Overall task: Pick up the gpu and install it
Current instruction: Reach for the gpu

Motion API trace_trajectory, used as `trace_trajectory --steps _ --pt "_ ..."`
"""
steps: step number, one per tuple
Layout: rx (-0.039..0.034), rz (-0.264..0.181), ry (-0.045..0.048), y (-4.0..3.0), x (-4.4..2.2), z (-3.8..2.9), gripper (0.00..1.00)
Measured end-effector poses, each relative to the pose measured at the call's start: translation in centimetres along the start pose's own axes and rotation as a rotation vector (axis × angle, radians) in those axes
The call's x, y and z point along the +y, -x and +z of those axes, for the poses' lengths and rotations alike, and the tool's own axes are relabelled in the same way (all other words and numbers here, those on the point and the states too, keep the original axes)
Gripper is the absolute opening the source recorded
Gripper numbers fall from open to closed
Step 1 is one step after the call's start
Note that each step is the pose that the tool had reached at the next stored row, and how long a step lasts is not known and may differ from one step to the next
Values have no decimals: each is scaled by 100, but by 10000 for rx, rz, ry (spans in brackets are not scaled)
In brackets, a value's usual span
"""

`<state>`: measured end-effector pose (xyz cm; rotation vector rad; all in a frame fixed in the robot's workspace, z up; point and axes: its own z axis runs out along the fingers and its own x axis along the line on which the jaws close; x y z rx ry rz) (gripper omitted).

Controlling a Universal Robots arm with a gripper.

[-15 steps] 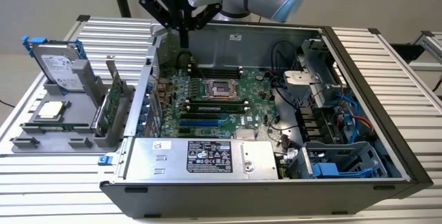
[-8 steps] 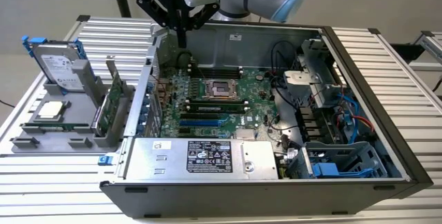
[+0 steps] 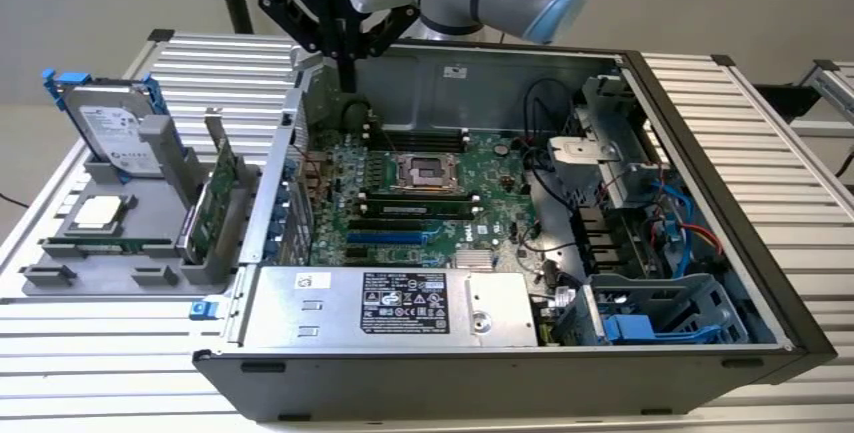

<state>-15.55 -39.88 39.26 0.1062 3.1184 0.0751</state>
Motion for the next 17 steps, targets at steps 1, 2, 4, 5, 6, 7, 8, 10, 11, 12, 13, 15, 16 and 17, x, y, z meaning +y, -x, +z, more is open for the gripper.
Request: trace_trajectory --steps 1,2,4,5,6,7,8,10,11,12,13,15,16,17 --pt "0 0 0 -4 0 0 0" --pt "0 0 0 -8 -1 0 0" --pt "0 -1 0 -14 -1 0 0" --pt "0 -2 0 -18 -2 0 0" --pt "0 -1 0 -22 -2 0 0" --pt "0 -1 0 -26 -2 -1 0" --pt "0 -1 0 -30 -3 -1 0" --pt "0 -1 0 -40 -4 -1 0" --pt "0 -2 1 -46 -4 -1 0" --pt "0 -2 0 -51 -4 -1 0" --pt "0 -2 0 -57 -5 -1 0" --pt "0 -1 0 -71 -6 -1 0" --pt "0 -2 0 -79 -6 -2 0" --pt "0 -1 0 -86 -7 -2 0"
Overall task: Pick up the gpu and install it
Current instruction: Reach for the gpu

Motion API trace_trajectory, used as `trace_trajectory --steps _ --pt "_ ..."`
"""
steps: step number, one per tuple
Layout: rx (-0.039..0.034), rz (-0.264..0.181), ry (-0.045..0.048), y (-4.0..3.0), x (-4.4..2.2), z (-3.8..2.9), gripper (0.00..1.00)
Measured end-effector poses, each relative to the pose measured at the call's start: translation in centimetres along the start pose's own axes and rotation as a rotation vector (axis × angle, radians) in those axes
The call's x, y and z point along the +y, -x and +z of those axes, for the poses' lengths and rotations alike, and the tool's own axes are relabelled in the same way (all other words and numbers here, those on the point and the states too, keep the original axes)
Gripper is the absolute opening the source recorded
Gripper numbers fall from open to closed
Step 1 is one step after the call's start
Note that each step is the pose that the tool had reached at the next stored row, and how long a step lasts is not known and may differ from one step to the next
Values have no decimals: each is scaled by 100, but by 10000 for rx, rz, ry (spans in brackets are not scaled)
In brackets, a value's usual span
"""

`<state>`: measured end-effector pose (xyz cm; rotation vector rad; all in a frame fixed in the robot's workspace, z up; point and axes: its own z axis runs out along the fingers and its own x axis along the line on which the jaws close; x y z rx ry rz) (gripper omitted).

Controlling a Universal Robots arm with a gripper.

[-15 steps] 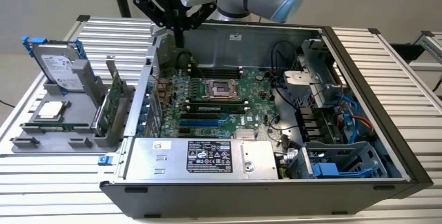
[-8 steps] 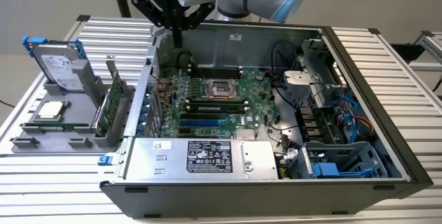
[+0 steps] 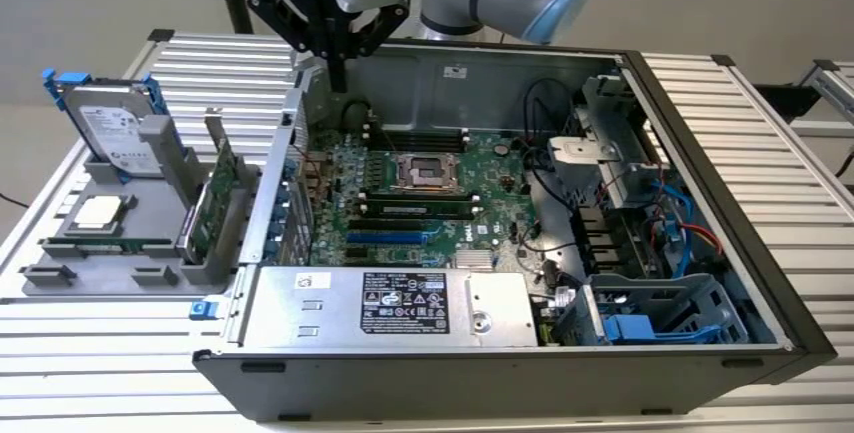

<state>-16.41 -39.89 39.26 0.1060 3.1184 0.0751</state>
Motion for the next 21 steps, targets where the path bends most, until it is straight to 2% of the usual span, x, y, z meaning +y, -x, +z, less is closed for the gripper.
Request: trace_trajectory --steps 21 --pt "0 -2 0 -174 -12 -4 0"
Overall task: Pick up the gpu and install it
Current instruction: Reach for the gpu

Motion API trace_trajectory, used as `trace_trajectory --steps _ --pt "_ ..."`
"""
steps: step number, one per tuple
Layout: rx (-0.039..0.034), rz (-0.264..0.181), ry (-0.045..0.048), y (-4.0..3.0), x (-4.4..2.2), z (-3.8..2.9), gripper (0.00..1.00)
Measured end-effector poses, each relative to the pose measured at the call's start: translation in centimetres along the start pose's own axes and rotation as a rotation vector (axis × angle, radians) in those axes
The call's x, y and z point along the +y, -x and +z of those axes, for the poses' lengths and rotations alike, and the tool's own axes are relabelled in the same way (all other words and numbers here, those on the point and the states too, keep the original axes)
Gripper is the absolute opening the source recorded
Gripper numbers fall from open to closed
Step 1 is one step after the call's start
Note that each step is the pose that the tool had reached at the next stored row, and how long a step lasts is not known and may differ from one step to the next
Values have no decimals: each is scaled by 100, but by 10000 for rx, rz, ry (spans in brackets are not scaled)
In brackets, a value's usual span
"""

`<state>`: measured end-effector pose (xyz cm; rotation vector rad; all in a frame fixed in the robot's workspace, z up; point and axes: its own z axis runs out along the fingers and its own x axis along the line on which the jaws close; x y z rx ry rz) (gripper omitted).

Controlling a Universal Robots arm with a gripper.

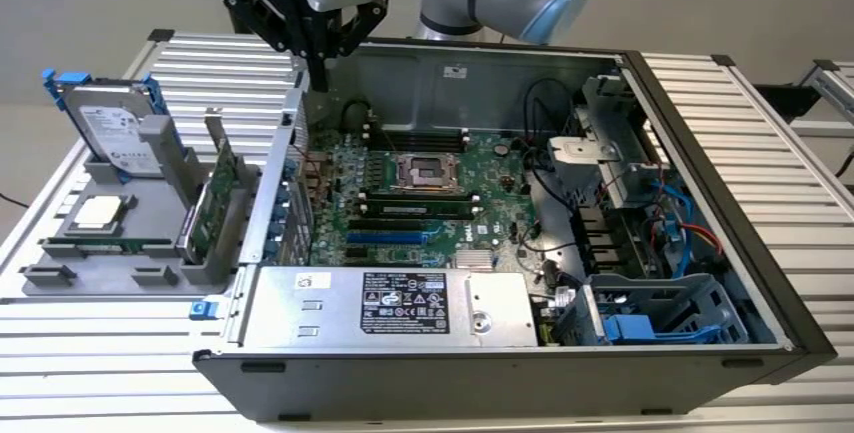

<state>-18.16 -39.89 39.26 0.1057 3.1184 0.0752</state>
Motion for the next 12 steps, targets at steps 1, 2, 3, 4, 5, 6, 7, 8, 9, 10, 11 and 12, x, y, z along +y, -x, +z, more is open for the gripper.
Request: trace_trajectory --steps 1,2,3,4,5,6,7,8,9,10,11,12 --pt "0 0 -1 -8 0 -1 0" --pt "0 0 -1 -17 -1 -1 0" --pt "0 -1 0 -25 -2 -1 0" --pt "-1 -1 1 -33 -2 0 0" --pt "0 -1 0 -41 -3 -1 0" --pt "0 -1 0 -49 -3 -1 0" --pt "0 -1 0 -58 -4 -1 0" --pt "0 -2 0 -66 -4 -1 0" --pt "0 -2 0 -74 -5 -2 0" --pt "0 -2 0 -82 -5 -2 0" --pt "0 -2 0 -90 -6 -2 0" --pt "0 -2 0 -97 -7 -2 0"
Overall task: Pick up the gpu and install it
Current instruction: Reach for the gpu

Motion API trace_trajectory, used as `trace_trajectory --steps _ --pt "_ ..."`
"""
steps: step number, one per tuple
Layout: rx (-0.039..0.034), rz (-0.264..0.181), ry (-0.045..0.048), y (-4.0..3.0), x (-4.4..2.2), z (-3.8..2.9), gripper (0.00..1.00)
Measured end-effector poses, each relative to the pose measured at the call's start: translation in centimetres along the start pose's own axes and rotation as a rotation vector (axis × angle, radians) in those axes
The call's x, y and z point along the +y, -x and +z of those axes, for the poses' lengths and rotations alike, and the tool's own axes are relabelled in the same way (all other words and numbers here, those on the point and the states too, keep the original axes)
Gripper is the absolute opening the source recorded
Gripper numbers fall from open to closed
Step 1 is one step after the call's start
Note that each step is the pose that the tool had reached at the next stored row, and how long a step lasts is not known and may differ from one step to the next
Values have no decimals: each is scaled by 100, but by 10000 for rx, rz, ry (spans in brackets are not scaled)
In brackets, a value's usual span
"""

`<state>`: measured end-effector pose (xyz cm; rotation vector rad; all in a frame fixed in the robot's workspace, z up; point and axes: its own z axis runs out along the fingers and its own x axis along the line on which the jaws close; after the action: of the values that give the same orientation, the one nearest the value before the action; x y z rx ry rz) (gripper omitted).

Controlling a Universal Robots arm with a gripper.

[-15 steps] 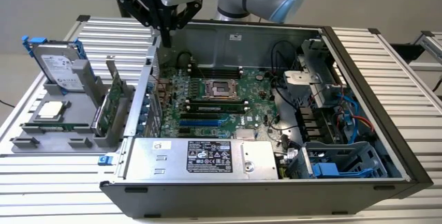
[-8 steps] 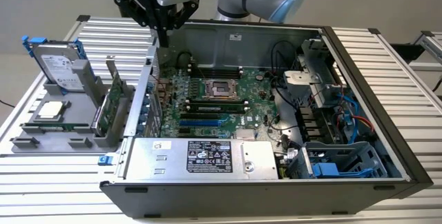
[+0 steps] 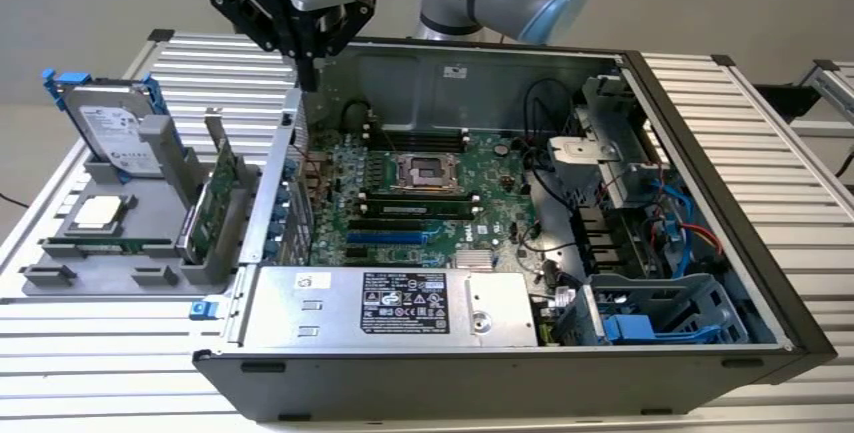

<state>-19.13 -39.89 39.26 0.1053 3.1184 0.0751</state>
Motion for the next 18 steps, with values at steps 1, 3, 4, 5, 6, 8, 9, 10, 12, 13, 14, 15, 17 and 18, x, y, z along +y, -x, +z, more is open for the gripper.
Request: trace_trajectory --steps 1,3,4,5,6,8,9,10,12,13,14,15,17,18 --pt "0 -1 0 -7 -1 0 0" --pt "0 0 0 -22 -1 -1 0" --pt "1 -1 0 -29 -2 -1 0" --pt "0 -1 0 -36 -2 -1 0" --pt "0 -1 0 -43 -3 -1 0" --pt "1 -1 0 -57 -4 -1 0" --pt "0 0 0 -64 -4 -1 0" --pt "1 -2 0 -71 -5 -2 0" --pt "0 -2 1 -84 -6 -2 0" --pt "0 -2 1 -91 -6 -2 0" --pt "1 -1 0 -98 -7 -2 0" --pt "1 -2 0 -105 -7 -2 0" --pt "1 -2 0 -119 -8 -3 0" --pt "0 -2 0 -126 -8 -3 0"
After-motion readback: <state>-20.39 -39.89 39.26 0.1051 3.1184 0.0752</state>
